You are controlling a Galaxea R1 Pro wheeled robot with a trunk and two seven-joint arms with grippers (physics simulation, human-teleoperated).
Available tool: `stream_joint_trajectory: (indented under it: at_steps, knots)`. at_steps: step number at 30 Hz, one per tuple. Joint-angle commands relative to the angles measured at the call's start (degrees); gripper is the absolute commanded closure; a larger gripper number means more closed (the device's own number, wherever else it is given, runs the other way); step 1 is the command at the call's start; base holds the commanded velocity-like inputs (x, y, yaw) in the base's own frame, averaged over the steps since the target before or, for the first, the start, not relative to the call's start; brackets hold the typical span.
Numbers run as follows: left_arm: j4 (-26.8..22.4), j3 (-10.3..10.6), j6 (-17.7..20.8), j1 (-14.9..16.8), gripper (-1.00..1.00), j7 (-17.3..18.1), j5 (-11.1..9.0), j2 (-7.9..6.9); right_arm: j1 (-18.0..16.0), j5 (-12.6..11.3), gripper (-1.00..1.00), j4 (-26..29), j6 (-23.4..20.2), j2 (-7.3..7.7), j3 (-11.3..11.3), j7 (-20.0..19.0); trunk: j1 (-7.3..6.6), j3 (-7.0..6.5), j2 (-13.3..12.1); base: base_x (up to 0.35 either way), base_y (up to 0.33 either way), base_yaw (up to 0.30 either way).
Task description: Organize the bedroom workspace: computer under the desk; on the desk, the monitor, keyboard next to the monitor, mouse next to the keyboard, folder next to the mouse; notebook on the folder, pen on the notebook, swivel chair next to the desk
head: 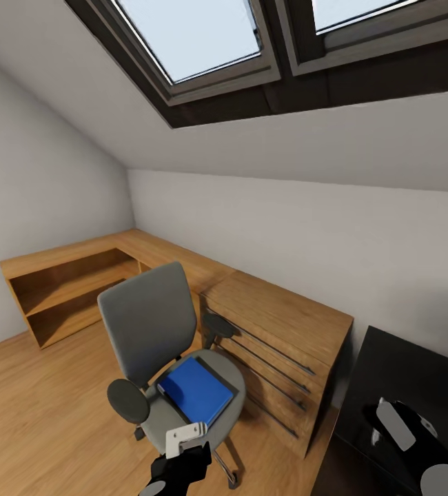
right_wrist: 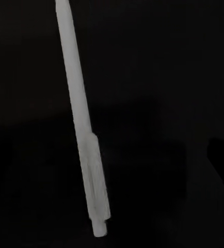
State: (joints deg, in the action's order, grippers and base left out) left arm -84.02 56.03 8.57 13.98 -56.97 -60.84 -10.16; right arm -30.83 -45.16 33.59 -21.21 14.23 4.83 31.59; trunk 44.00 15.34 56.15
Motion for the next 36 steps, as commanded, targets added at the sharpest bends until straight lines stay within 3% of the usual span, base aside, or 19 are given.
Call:
stream_joint_trajectory:
  at_steps: [1,14,18,20,24,30,31,36]
  knots:
    - [-0.1,0.1,0.4,0.1,-1.0,-0.3,-0.1,-0.03,0.0,-0.3,-1.0,0.1,-0.2,0.01,0.0,0.3,0.01,0.08,0.1,0.0,0.0,0.0]
    - [-0.1,0.0,0.4,0.1,-1.0,-0.3,-0.1,-0.03,0.0,-0.3,-1.0,0.5,-0.2,0.01,0.0,0.3,0.01,0.08,0.1,0.0,0.0,0.0]
    - [-0.1,0.0,0.4,0.1,-1.0,-0.3,-0.1,-0.03,0.0,-0.2,-1.0,3.7,-0.2,0.03,0.0,0.4,0.01,0.08,0.1,0.0,0.0,0.0]
    - [-0.1,0.0,0.4,0.1,-1.0,-0.3,-0.1,-0.05,0.2,-0.3,-1.0,8.3,-0.2,-0.25,0.0,0.7,0.01,0.08,0.1,0.0,0.0,0.0]
    - [-0.1,0.0,0.4,0.1,-1.0,-0.3,-0.1,-0.04,1.9,-0.1,-1.0,18.1,-0.4,-1.82,0.0,1.9,0.01,0.08,0.1,0.0,0.0,0.0]
    - [0.0,0.0,0.4,0.1,-1.0,-0.3,-0.2,-0.04,7.6,2.2,-1.0,30.4,-0.6,-4.68,-0.3,7.9,0.01,0.08,0.1,0.0,0.0,0.0]
    - [0.0,0.0,0.4,0.1,-1.0,-0.3,-0.2,-0.04,8.5,2.6,-1.0,33.1,-0.6,-5.91,-0.4,9.7,0.01,0.08,0.1,0.0,0.0,0.0]
    - [0.0,-0.1,0.4,0.1,-1.0,-0.3,-0.2,-0.06,9.3,3.0,-1.0,35.5,-0.7,-7.85,-0.6,12.8,0.01,0.08,0.1,0.0,0.0,0.0]
